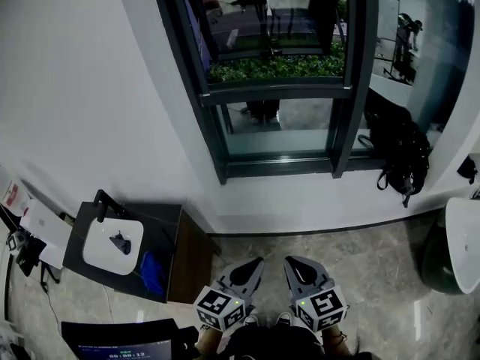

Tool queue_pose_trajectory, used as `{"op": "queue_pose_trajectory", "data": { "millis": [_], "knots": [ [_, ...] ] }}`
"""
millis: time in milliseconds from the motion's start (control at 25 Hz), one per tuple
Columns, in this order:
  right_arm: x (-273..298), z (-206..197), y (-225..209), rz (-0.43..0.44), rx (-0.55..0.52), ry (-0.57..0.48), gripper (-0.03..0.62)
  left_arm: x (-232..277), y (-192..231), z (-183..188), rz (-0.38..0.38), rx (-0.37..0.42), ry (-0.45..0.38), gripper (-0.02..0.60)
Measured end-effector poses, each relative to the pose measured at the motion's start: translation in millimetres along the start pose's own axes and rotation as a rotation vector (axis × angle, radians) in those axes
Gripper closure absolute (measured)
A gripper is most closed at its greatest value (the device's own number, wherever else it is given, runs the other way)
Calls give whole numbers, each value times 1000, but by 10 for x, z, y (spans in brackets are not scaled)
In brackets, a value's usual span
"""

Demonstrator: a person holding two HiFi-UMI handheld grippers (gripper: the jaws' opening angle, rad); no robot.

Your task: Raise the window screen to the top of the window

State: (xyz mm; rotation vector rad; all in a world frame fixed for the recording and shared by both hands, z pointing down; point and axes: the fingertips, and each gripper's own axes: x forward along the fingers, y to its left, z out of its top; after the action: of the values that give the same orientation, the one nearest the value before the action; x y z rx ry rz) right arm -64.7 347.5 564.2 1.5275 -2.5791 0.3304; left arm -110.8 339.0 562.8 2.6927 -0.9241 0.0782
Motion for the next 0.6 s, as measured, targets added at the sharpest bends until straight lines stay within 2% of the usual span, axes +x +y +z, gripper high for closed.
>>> {"op": "queue_pose_trajectory", "data": {
  "millis": [120,320,600],
  "knots": [
    [64,10,184,4,-6,-4,585,-168,111,-5,2,-3,1,580],
    [141,14,390,3,57,-7,585,-335,187,-16,-16,11,4,580],
    [258,-32,557,-8,50,2,585,-471,388,-26,-2,23,8,580]
  ]
}}
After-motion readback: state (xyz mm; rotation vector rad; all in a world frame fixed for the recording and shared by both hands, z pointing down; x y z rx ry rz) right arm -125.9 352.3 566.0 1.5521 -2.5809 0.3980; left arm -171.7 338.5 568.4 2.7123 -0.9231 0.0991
